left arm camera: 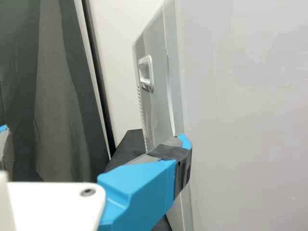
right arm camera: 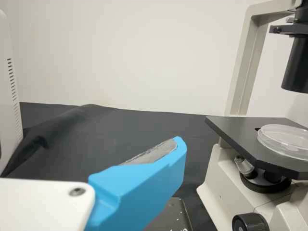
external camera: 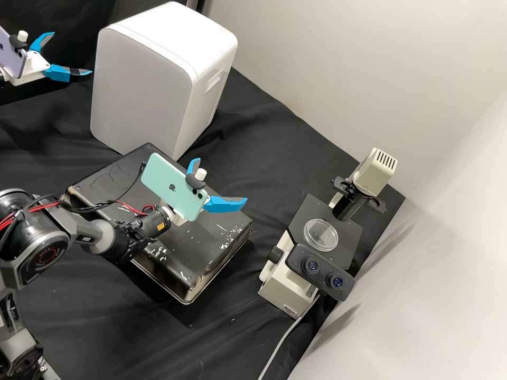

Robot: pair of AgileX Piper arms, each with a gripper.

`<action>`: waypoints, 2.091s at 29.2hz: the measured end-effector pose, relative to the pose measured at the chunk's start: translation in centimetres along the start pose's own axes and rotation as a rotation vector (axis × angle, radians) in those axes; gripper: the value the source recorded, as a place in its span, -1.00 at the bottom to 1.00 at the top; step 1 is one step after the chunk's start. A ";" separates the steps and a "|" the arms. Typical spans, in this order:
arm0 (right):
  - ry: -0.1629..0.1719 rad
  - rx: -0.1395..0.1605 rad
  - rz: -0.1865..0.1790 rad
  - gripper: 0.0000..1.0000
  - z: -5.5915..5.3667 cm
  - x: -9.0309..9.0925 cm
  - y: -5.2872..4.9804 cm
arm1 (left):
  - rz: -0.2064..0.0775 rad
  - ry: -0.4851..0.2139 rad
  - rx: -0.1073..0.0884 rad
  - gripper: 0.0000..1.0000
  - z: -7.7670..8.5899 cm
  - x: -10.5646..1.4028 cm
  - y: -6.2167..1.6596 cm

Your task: Place the petri dish on the bench

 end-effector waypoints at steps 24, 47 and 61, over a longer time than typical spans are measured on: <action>0.000 0.000 0.000 1.00 0.0 0.0 0.0 | -0.040 -0.125 0.002 1.00 3.5 -1.6 -0.88; 0.000 0.000 0.000 1.00 0.0 0.0 0.0 | -0.120 -0.368 0.049 1.00 7.8 -6.2 -3.70; 0.000 0.000 0.000 1.00 0.0 0.0 0.0 | -0.124 -0.413 0.055 1.00 8.5 -6.5 -4.25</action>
